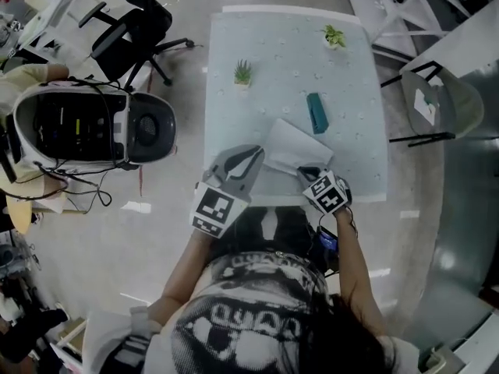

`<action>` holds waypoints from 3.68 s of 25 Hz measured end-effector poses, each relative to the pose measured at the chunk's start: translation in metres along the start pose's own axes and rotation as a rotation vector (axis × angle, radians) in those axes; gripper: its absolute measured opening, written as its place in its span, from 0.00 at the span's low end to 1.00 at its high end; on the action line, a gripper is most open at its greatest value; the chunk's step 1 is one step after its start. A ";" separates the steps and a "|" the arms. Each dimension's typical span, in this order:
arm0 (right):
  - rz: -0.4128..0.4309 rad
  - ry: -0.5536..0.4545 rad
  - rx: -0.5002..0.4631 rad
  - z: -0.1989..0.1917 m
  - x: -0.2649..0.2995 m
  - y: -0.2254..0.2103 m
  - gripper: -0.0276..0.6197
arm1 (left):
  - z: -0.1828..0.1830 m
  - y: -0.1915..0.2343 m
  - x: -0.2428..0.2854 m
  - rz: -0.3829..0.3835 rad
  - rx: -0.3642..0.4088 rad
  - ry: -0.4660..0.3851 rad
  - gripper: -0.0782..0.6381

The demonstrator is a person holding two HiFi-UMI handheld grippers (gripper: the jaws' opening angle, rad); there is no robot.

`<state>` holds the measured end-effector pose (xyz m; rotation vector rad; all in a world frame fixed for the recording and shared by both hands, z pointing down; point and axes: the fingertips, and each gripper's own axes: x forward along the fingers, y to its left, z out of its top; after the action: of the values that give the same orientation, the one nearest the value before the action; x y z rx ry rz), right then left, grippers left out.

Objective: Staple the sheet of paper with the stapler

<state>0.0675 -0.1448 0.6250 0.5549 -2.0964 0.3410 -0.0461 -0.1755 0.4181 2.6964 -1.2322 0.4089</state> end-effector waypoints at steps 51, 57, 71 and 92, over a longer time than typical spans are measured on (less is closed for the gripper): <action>0.267 -0.172 -0.288 0.030 -0.035 -0.079 0.06 | -0.009 -0.066 0.068 0.286 -0.128 0.070 0.13; 0.133 -0.146 -0.249 0.058 -0.044 -0.130 0.05 | 0.001 -0.051 0.074 0.256 -0.116 0.073 0.13; 0.082 0.213 -0.397 0.052 -0.019 -0.147 0.05 | -0.012 -0.032 0.070 0.233 -0.140 0.073 0.13; 0.166 0.487 -0.263 0.040 -0.006 -0.148 0.05 | -0.029 0.002 0.058 0.260 -0.213 0.040 0.13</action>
<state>0.1174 -0.2885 0.6029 0.1219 -1.6796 0.2572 -0.0164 -0.2113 0.4640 2.3492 -1.5260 0.3382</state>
